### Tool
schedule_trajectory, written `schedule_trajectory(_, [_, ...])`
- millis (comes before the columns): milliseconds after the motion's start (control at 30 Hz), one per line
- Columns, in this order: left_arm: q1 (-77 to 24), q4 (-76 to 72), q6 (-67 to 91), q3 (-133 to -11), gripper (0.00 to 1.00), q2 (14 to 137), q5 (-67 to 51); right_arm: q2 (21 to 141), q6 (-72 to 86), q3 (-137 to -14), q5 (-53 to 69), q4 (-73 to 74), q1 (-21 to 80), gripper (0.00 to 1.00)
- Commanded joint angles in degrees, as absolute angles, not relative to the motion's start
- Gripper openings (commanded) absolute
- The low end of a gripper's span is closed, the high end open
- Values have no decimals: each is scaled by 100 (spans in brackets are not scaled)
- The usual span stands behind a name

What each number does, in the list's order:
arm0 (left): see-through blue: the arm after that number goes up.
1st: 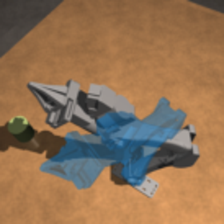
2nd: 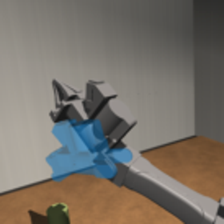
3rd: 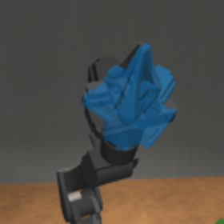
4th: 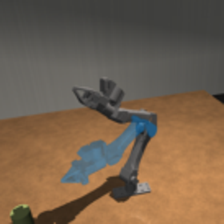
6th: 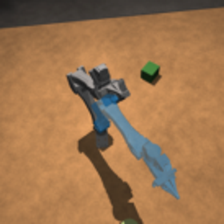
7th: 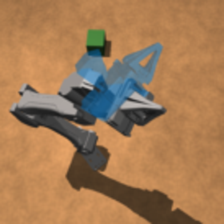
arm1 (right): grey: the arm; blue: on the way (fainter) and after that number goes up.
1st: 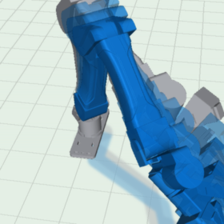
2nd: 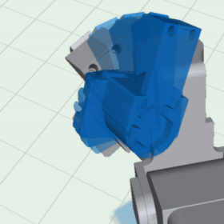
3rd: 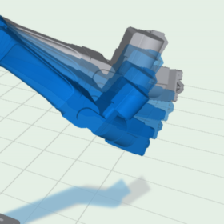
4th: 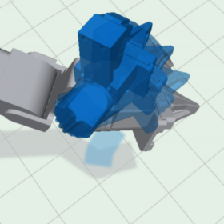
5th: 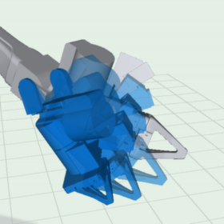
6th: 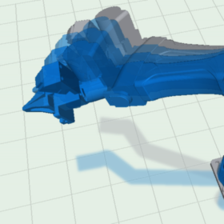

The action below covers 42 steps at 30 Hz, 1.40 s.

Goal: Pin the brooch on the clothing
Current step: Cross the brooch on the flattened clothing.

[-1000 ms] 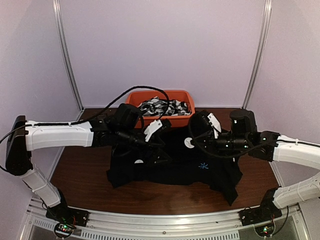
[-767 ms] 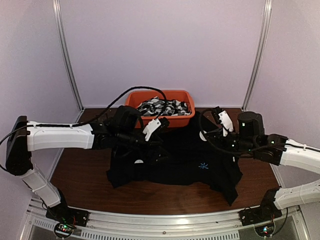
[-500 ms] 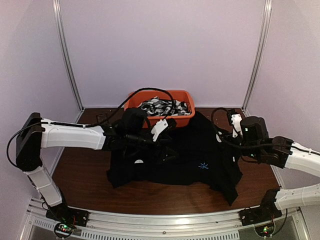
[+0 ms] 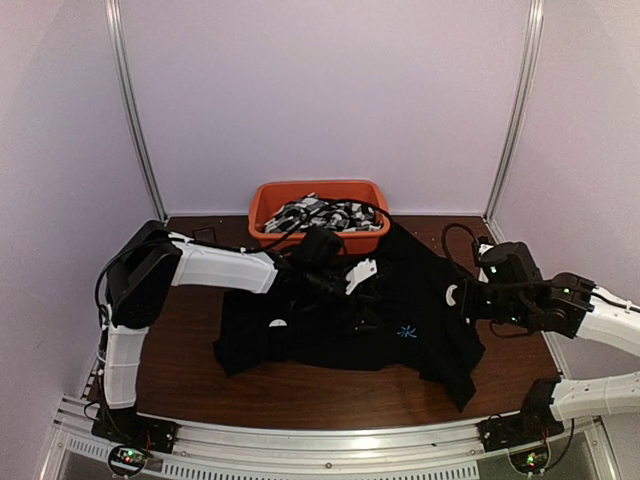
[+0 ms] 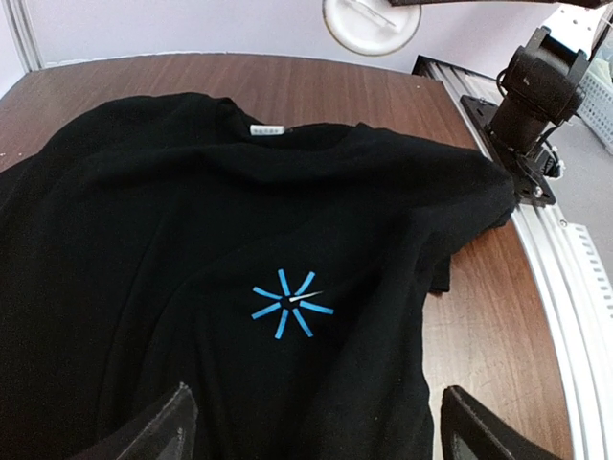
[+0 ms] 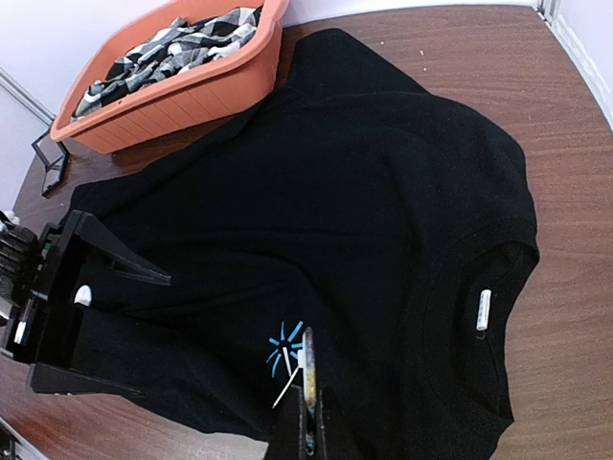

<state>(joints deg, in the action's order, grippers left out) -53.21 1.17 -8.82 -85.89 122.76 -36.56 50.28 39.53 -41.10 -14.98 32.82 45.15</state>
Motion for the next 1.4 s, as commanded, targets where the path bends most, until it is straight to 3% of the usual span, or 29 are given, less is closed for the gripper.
schedule_trajectory(0, [-5327, 207, -1006, -8835, 89, 12512, -4003, 4899, 4512, -4193, -1344, 3670, 4574, 0])
schedule_trajectory(367, [-5291, -216, -851, -8974, 79, 13018, -4463, 6111, 5077, -4297, -749, 3516, 4894, 0])
schedule_trajectory(967, [-5291, -668, -537, -9203, 73, 13518, -4964, 6382, 5811, -4300, -360, 3098, 5032, 0])
schedule_trajectory(1200, [-5304, -688, -469, -9396, 59, 13685, -5121, 6648, 6052, -4022, -570, 2869, 5098, 0])
schedule_trajectory(1367, [-5334, -728, -434, -9390, 58, 13752, -5268, 6611, 6271, -3880, -797, 2736, 5095, 0])
